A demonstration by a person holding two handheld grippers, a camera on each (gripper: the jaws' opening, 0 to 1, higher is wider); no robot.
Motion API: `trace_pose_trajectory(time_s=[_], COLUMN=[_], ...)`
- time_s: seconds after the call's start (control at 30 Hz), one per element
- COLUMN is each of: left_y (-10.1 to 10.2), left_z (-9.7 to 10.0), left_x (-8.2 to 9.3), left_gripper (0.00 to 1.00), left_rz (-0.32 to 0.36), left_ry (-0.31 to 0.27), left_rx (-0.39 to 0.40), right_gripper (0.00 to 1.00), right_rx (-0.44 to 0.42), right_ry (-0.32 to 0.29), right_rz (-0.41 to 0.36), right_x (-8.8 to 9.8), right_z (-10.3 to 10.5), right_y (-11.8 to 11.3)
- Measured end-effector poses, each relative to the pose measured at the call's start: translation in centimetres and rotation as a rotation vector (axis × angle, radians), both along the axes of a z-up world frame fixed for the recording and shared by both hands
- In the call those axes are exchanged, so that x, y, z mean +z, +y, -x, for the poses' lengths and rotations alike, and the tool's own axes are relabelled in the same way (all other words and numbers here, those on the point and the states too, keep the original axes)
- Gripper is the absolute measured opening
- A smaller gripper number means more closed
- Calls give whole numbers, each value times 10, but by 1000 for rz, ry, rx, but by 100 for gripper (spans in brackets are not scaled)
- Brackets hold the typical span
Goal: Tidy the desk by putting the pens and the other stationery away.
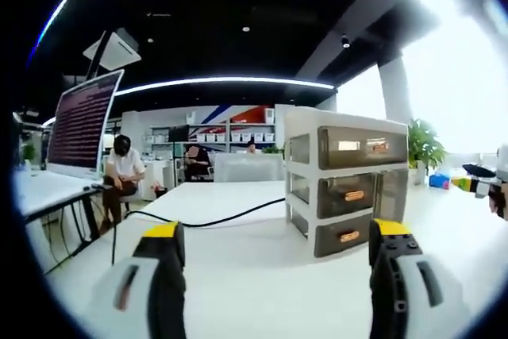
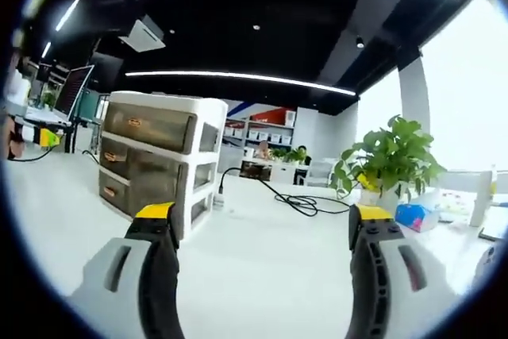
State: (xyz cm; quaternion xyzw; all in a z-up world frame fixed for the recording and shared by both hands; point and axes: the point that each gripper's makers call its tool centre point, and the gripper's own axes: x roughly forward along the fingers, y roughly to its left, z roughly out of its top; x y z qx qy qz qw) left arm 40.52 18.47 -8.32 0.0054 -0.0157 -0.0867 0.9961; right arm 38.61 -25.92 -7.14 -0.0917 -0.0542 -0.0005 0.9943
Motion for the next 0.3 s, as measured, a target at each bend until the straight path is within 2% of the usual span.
trace_pose_trajectory(time_s=[0.07,0.13,0.3], left_y=[1,0,2], left_z=[0,2,2], left_x=[0,0,-1], left_gripper=[96,96,96], left_rz=[12,48,34], left_ry=[5,17,19], left_rx=[-3,-21,-5], right_gripper=[89,90,86], right_rx=[-26,-42,-21], right_ry=[-12,14,16], right_rz=[0,-20,-110], right_x=[1,-4,-4], right_z=[0,0,4], right_y=[-7,-12,-9])
